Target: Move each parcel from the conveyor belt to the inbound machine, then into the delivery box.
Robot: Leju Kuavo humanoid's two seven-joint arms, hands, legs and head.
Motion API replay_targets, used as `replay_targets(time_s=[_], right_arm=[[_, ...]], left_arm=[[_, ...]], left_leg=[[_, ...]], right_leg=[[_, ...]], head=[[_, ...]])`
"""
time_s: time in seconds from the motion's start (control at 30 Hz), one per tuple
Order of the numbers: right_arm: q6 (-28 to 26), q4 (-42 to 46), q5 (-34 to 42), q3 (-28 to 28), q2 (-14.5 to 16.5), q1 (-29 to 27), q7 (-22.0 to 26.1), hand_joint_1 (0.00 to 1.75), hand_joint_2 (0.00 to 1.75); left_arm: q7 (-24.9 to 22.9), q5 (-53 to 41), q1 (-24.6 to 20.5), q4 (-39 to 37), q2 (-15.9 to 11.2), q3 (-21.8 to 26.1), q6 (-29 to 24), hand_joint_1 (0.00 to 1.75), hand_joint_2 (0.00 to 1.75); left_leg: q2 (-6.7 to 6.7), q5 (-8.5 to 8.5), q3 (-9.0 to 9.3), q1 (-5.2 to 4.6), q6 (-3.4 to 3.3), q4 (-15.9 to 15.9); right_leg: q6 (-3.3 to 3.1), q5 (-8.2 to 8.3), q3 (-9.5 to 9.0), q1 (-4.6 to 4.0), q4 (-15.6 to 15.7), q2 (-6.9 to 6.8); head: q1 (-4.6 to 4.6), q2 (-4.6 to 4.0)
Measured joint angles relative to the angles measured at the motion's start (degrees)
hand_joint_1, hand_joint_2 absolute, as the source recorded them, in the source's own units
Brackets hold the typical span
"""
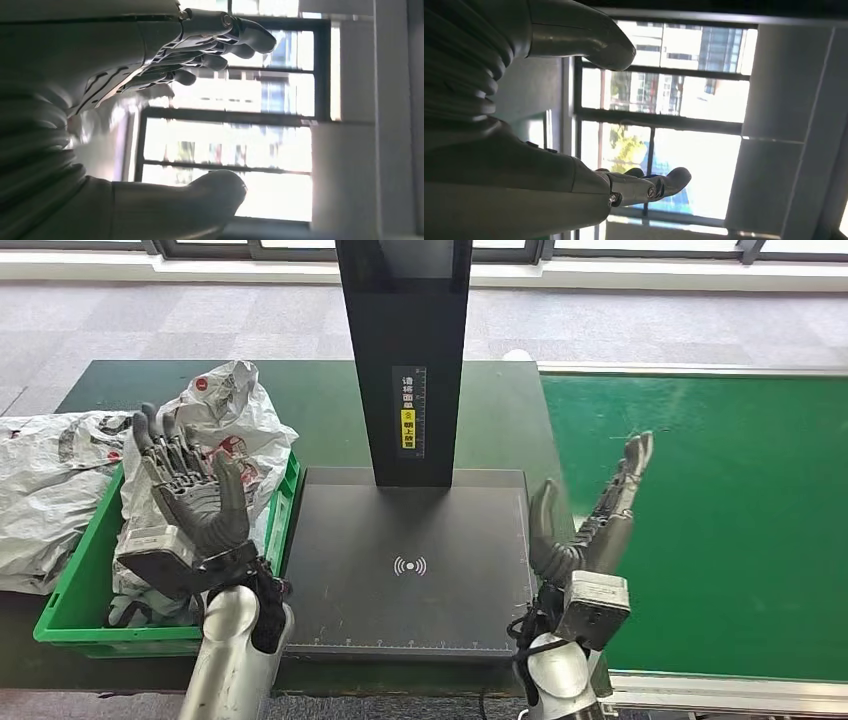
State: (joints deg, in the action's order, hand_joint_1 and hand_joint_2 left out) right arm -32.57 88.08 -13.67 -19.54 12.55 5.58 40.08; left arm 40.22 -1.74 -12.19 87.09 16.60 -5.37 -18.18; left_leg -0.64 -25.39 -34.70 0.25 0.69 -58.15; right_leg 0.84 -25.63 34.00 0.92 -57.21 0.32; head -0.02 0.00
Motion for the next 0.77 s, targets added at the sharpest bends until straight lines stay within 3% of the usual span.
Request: replay_targets(time_s=[0.23, 0.37, 0.5, 0.77], right_arm=[[8.4, -6.4, 4.0, -3.0, 0.0, 2.1, 0.0, 0.0, 1.75], [10.8, -9.0, 4.4, -3.9, 0.3, 3.4, 0.0, 0.0, 0.0], [12.9, -10.0, 4.9, -4.5, 0.4, 3.5, 0.0, 0.0, 1.75], [13.9, -10.9, 4.2, -4.8, 0.4, 3.6, 0.0, 0.0, 1.75]], left_arm=[[0.0, 3.4, 1.9, 7.0, -0.2, -3.0, 11.9, 0.0, 1.75], [0.0, 6.1, 2.6, 9.5, -0.2, -2.9, 17.2, 0.0, 1.75], [0.0, 6.7, 2.7, 10.4, -0.2, -2.8, 19.3, 0.0, 1.75], [-0.1, 7.5, 2.3, 7.5, -0.2, -2.8, 20.7, 0.0, 1.75]], left_leg=[[-0.04, 0.01, 0.0, 0.06, 0.01, 0.0], [-0.08, 0.03, 0.0, 0.07, 0.01, 0.0], [-0.14, 0.03, -0.01, 0.06, 0.01, 0.0], [-0.11, 0.03, 0.0, 0.06, 0.01, 0.0]], right_leg=[[-0.01, -0.02, -0.02, -0.07, 0.0, -0.06], [-0.01, -0.01, -0.04, -0.07, 0.0, -0.08], [-0.01, -0.02, -0.06, -0.06, 0.0, -0.12], [-0.01, -0.02, -0.03, -0.06, 0.0, -0.09]], head=[[-0.01, 0.0], [-0.01, 0.0], [-0.01, 0.0], [-0.01, 0.0]])
